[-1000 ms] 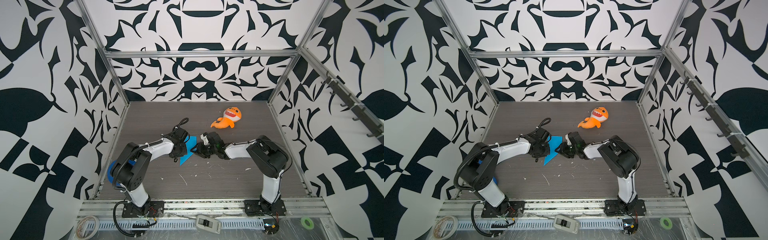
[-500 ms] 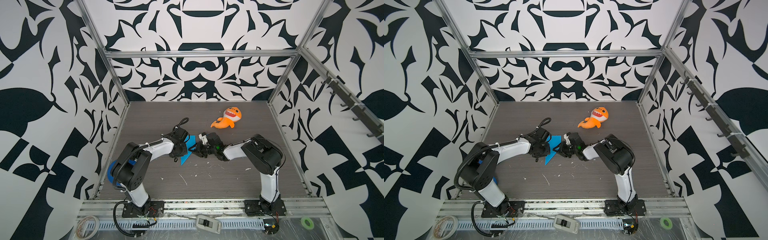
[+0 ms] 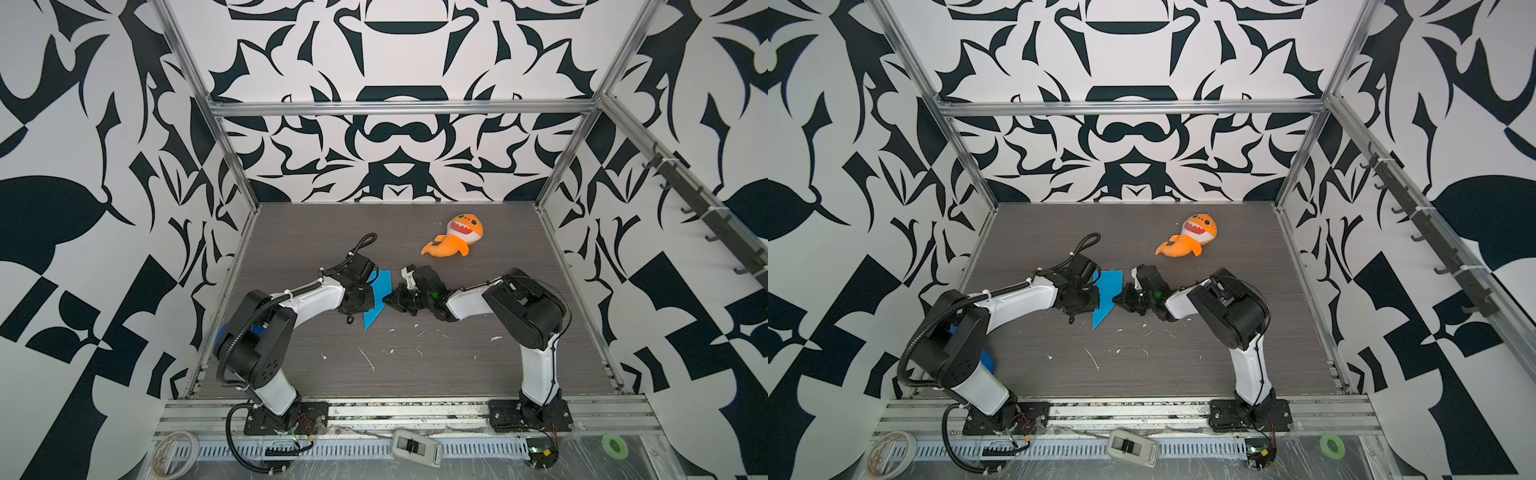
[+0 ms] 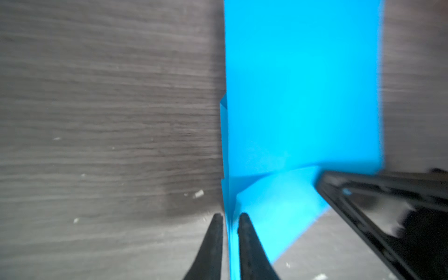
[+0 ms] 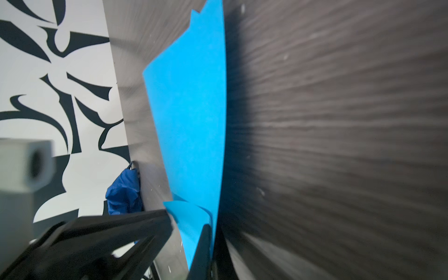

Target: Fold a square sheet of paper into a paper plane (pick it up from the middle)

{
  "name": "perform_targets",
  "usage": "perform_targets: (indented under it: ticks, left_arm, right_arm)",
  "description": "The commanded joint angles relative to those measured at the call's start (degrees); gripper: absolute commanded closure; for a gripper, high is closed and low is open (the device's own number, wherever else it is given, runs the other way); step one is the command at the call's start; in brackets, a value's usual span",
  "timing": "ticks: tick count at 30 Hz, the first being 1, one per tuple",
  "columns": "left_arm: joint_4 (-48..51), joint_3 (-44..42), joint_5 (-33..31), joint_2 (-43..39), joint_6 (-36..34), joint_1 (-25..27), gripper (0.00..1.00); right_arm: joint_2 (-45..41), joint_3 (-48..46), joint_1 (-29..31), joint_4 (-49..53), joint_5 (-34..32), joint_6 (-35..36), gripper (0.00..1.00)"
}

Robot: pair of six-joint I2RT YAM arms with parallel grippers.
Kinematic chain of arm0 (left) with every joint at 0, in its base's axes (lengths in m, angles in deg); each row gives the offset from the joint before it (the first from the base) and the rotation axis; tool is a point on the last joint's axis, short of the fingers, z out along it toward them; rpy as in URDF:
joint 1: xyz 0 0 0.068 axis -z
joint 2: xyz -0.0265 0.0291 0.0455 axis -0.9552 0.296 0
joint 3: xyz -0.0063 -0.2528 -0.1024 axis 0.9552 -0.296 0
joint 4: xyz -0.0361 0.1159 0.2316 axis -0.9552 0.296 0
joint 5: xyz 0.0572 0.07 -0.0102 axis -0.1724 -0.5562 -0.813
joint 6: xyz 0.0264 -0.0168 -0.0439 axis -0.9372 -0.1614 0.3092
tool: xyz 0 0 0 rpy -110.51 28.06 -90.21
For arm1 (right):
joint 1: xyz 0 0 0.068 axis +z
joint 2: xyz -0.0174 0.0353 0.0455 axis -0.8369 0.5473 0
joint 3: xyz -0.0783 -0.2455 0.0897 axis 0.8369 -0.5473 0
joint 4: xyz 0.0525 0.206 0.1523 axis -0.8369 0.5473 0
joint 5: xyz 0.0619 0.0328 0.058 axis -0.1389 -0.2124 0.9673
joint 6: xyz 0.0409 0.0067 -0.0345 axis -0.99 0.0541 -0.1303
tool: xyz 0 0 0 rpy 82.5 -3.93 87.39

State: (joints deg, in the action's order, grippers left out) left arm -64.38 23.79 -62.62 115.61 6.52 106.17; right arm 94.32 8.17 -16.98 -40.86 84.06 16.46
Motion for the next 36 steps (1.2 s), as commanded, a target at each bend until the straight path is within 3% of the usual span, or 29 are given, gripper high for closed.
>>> perform_targets:
  ticks: [1, 8, 17, 21, 28, 36]
  left_arm:
    - [-0.31, -0.99, 0.43, -5.65, -0.22, -0.16, 0.71]
    - [-9.23, -6.01, 2.15, -15.59, 0.88, -0.25, 0.43]
    - [-23.32, -10.62, 10.78, -16.15, -4.58, 0.65, 0.06]
    - [-27.99, -13.19, 9.92, -16.71, -7.90, 3.27, 0.01]
    - [-37.44, -17.82, 8.61, -16.52, -15.13, 9.15, 0.01]
    - [-42.80, -19.14, 7.99, -12.42, -22.98, 12.38, 0.01]
  right_arm:
    - [-4.93, -1.45, -0.28, 0.60, -3.85, -0.10, 1.00]
    - [-15.38, -6.79, -0.95, 8.77, -11.17, 2.02, 1.00]
    - [-25.13, -10.60, -2.91, 20.55, -17.51, -1.39, 1.00]
    - [-27.34, -10.58, -3.08, 22.76, -18.79, -3.11, 1.00]
    - [-27.26, -9.48, -3.31, 25.59, -18.33, -5.85, 1.00]
    - [-26.74, -8.25, -3.62, 26.89, -18.15, -8.28, 1.00]
